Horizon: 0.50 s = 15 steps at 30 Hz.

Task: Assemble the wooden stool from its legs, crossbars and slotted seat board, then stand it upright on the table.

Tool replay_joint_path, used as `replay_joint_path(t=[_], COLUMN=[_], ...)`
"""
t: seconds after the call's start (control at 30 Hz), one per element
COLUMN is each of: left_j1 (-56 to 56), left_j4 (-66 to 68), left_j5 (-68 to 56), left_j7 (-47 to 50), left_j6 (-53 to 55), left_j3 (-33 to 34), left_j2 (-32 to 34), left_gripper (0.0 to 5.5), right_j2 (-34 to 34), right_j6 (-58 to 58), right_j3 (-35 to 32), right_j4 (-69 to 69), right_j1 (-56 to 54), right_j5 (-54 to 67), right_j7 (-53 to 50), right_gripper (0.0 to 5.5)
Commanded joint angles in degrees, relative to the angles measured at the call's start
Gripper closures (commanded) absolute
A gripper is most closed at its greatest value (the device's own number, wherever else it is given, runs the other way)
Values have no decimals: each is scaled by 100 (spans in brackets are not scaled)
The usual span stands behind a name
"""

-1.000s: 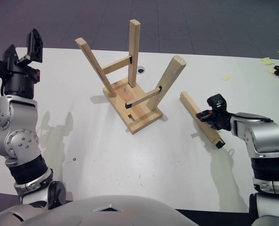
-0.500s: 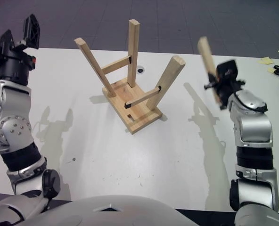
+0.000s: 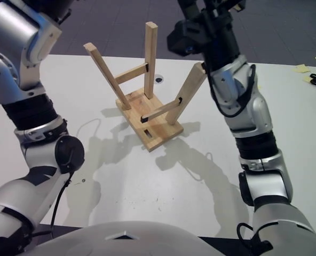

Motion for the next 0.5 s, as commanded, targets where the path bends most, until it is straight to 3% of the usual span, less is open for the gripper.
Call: replay_joint_path(t=[0.03, 0.23, 0.5], left_j1=[334, 435, 642], left_j4=[-310, -633, -965], left_j5=[-407, 411, 1015], left_j7=[395, 468, 515], left_j6=[-70, -690, -1057], left_j3=[-109, -438, -833], left_j2=[6, -108, -376], left_gripper=[10, 10, 138], right_j2=[266, 604, 1088], right_j6=[72, 351, 865], right_j3=[-82, -71, 118], right_j4=[92, -187, -319], right_j1=[-200, -12, 193], right_j5=[-115, -294, -842], right_j7=[-56, 12, -53], right_gripper=[453, 453, 453])
